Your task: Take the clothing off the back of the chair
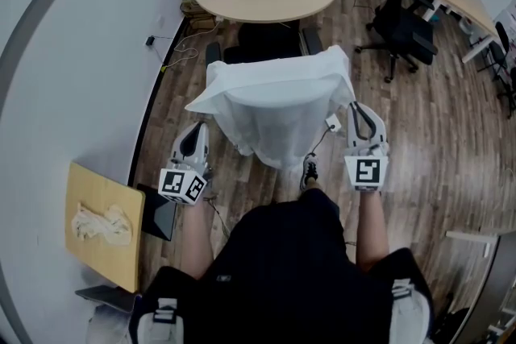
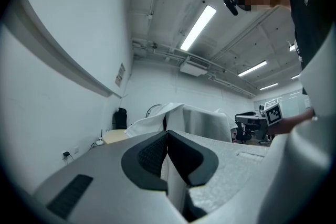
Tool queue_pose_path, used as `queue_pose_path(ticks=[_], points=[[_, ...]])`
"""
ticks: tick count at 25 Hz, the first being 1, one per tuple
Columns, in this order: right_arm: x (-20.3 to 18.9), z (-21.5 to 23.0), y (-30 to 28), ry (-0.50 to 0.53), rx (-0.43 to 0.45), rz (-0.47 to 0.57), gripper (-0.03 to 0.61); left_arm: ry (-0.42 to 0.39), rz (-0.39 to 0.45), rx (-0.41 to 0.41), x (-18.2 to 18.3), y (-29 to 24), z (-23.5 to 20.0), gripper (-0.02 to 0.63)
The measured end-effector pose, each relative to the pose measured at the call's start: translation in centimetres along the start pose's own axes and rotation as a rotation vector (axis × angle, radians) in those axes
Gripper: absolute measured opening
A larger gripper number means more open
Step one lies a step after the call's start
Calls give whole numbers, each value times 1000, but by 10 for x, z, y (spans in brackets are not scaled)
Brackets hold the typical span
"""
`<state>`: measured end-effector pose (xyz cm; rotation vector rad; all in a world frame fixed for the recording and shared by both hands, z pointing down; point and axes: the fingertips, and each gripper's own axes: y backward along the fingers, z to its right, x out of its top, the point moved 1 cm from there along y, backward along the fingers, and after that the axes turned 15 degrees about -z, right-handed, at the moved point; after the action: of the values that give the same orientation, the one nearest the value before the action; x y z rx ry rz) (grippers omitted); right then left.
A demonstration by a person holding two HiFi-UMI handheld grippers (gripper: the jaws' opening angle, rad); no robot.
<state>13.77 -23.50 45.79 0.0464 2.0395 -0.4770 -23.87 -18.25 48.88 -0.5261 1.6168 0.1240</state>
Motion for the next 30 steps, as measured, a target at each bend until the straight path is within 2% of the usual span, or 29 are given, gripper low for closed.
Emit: queue_pose_path(ticks=[5, 8, 11, 15, 20, 25, 30], points=[[-8, 6, -13, -11, -8, -23, 66, 14, -15, 6, -4, -10, -4, 2], [-10, 7, -18, -16, 3, -30, 78, 27, -21, 4, -7, -13, -5, 3], [-13, 9, -23, -46, 29, -40, 80, 40, -32, 4, -11, -17, -6, 13], [-6, 12, -29, -101, 67, 16, 81, 34, -52, 7, -17, -22, -6, 42], [-9, 11, -35, -96, 85, -29, 82, 26, -87, 20, -24, -29, -8, 85], [-5, 7, -42, -81, 97, -11, 81, 39, -100, 44, -29, -30, -15, 101], [-2, 6, -51, -114, 133, 14, 80, 61, -114, 88, -32, -32, -33, 126]])
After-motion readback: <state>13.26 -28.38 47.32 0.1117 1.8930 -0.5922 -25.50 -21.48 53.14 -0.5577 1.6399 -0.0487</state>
